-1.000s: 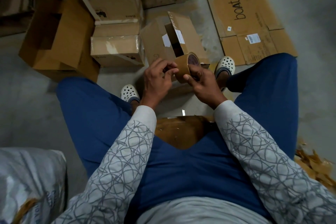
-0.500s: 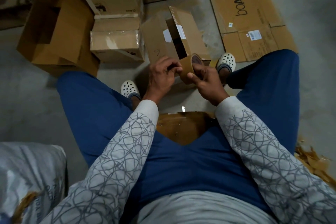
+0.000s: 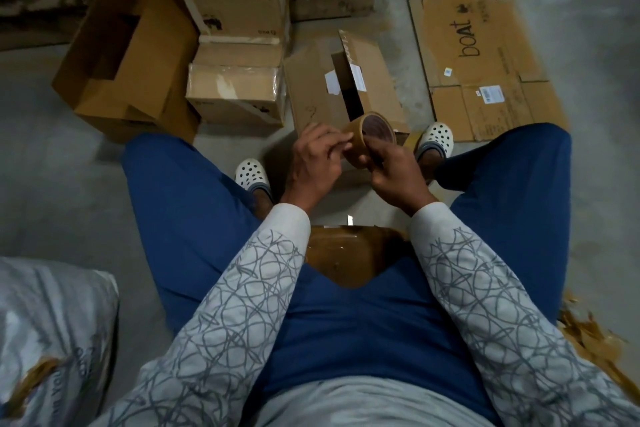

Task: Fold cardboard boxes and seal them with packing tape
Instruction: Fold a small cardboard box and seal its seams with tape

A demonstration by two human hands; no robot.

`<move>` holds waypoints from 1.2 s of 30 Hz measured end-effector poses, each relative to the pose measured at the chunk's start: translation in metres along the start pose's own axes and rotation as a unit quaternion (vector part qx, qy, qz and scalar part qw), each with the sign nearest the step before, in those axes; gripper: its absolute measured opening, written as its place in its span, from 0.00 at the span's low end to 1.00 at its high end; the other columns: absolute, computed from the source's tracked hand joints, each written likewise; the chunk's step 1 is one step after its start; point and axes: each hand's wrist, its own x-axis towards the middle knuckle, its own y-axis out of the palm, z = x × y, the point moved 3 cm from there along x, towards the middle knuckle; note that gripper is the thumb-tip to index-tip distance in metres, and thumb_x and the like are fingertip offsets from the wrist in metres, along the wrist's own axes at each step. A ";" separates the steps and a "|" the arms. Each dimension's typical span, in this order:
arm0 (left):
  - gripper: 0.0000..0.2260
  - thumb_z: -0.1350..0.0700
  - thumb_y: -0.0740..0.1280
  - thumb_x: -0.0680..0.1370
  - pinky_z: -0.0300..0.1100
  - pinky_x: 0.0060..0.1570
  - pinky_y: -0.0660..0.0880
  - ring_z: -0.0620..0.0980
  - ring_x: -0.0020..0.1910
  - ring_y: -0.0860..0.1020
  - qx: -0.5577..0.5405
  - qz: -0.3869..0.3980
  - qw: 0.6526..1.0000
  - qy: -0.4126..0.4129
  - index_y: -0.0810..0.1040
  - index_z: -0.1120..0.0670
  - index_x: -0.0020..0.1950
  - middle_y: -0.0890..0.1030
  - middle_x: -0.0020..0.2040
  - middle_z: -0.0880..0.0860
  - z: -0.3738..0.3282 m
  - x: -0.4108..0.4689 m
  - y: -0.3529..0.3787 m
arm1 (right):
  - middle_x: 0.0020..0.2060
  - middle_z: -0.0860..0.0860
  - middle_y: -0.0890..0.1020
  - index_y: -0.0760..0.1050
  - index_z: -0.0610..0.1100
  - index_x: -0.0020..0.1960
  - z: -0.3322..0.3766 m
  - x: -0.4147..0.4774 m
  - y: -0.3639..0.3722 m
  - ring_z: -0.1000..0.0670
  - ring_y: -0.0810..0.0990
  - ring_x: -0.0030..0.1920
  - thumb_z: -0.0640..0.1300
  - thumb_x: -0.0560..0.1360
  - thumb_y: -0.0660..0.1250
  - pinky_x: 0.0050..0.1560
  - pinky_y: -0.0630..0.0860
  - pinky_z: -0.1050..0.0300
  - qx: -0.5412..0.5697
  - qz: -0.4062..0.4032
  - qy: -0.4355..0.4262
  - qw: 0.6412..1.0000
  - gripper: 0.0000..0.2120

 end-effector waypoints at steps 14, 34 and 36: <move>0.03 0.60 0.69 0.76 0.28 0.43 0.64 0.45 0.46 0.70 0.026 0.090 0.994 0.059 0.77 0.59 0.48 0.76 0.46 0.56 -0.002 0.009 0.003 | 0.51 0.47 0.85 0.81 0.43 0.61 -0.003 -0.003 -0.011 0.46 0.83 0.53 0.41 0.78 0.67 0.55 0.80 0.40 0.097 -0.008 0.032 0.995 0.13; 0.14 0.58 0.74 0.77 0.51 0.57 0.81 0.49 0.57 0.82 -0.264 0.005 0.953 -0.150 0.82 0.60 0.61 0.83 0.58 0.55 -0.026 -0.005 -0.015 | 0.50 0.49 0.84 0.79 0.41 0.57 0.015 0.000 -0.021 0.51 0.81 0.53 0.40 0.82 0.65 0.55 0.77 0.57 0.408 -0.098 0.093 0.903 0.07; 0.13 0.59 0.74 0.77 0.51 0.57 0.81 0.50 0.57 0.82 -0.252 -0.003 0.960 -0.123 0.82 0.62 0.61 0.82 0.58 0.55 -0.025 -0.006 -0.014 | 0.48 0.50 0.84 0.80 0.43 0.54 0.016 0.001 -0.021 0.53 0.81 0.51 0.40 0.81 0.66 0.54 0.77 0.58 0.413 -0.103 0.095 0.900 0.05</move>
